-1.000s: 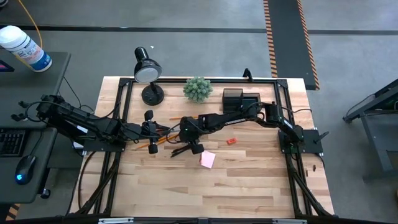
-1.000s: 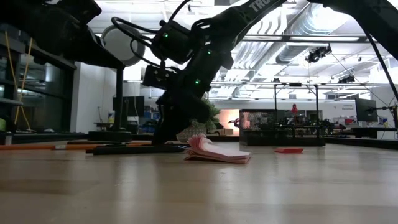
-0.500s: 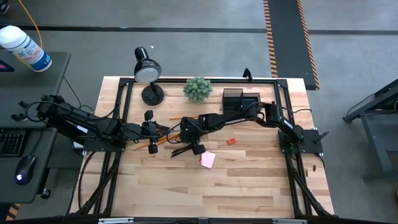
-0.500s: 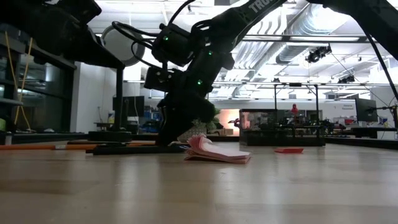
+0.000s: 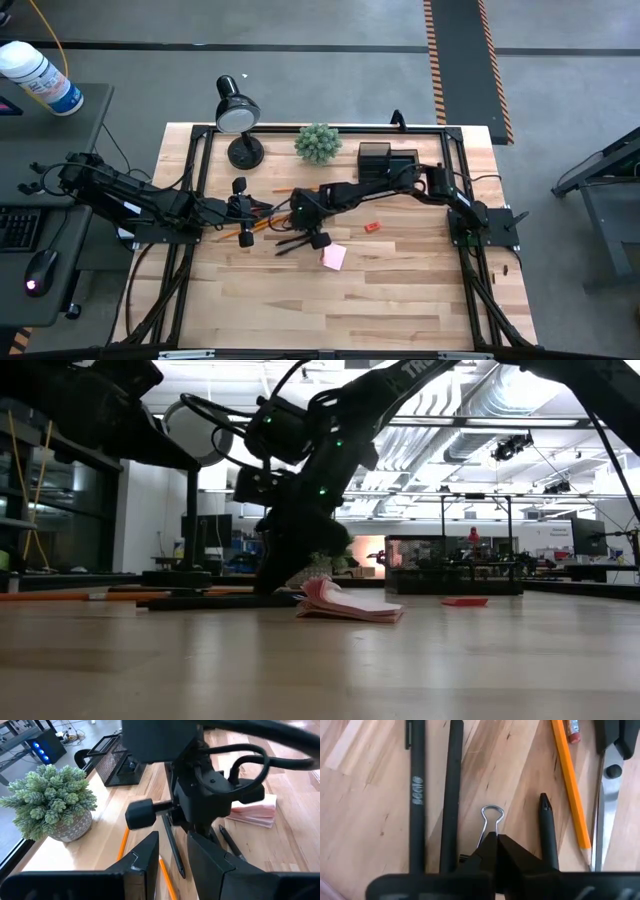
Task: Pick and place office supplies into organizer
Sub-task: Put the black binder clip into the black desk organizer
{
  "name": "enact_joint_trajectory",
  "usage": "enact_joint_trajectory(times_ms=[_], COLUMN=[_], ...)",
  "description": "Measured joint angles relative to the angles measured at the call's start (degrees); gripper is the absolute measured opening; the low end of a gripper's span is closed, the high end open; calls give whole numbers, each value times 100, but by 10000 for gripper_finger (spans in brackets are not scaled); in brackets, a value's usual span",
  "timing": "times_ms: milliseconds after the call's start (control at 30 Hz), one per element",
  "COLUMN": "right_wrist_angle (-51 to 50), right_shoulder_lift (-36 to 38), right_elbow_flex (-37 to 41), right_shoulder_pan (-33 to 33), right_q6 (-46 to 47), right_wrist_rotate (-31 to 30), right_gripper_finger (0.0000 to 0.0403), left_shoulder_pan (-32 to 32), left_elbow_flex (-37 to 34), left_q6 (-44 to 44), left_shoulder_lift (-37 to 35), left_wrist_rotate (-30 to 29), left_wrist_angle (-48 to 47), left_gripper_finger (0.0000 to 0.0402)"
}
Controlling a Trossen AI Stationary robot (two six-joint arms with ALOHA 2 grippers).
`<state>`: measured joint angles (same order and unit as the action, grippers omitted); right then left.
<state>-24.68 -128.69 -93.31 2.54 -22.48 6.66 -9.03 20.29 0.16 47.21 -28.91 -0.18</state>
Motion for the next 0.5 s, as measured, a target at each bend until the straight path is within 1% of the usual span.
enact_joint_trajectory(times_ms=[133, 233, 367, 500], right_wrist_angle=[-233, -531, -1223, -2099], right_shoulder_lift=[331, 645, 1074, 1580], right_elbow_flex=[10, 3, 3, -3], right_shoulder_pan=[12, -2, -15, 44], right_q6=[-12, -14, -56, -43], right_wrist_rotate=[-114, -330, -565, -1018], right_gripper_finger=[1, 0, 0, 0], left_shoulder_pan=[0, 2, 1, 2], left_elbow_flex=[0, 0, 0, 0], left_q6=[1, 2, 0, 0], left_shoulder_lift=[0, 1, 0, -1], left_wrist_rotate=[0, 0, -1, -1], left_wrist_angle=[-2, -5, -7, -9], left_gripper_finger=[90, 90, 90, 90])
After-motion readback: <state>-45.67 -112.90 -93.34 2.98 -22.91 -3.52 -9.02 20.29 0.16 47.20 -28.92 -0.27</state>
